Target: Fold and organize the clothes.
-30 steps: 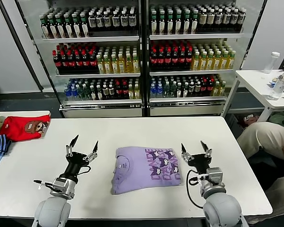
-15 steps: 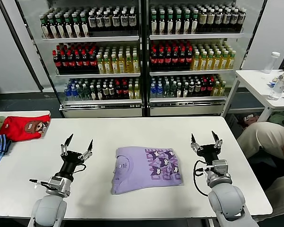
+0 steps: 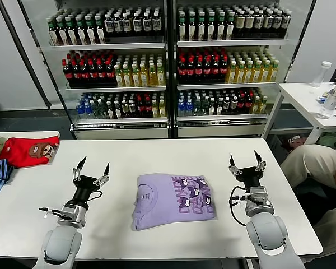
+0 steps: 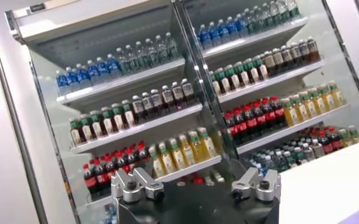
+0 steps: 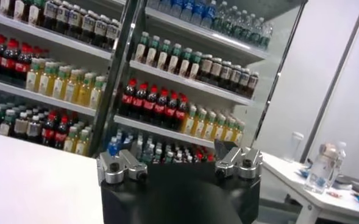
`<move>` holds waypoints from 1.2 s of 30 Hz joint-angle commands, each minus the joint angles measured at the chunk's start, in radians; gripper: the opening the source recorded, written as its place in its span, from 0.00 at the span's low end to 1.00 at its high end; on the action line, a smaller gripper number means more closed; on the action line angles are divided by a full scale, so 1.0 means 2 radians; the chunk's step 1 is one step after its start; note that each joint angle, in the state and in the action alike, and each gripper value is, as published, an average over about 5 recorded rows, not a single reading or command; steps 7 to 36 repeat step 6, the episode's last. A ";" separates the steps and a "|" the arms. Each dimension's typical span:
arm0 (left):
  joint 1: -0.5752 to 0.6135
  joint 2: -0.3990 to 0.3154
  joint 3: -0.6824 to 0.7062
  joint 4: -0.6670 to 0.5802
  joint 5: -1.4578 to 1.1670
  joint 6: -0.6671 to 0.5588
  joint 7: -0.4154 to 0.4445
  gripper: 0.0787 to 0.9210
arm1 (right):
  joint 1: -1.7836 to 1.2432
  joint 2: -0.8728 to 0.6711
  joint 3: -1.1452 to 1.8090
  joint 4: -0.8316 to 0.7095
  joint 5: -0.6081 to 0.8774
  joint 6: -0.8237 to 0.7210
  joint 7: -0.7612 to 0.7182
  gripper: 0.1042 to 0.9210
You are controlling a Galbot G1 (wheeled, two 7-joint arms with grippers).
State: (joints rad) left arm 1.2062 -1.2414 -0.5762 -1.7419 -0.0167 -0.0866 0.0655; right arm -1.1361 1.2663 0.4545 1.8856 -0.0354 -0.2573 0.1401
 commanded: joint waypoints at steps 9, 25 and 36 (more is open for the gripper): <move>-0.017 0.013 0.007 0.025 0.005 0.001 -0.005 0.88 | 0.003 0.012 0.005 -0.018 -0.024 0.001 -0.001 0.88; -0.017 0.013 0.007 0.025 0.005 0.001 -0.005 0.88 | 0.003 0.012 0.005 -0.018 -0.024 0.001 -0.001 0.88; -0.017 0.013 0.007 0.025 0.005 0.001 -0.005 0.88 | 0.003 0.012 0.005 -0.018 -0.024 0.001 -0.001 0.88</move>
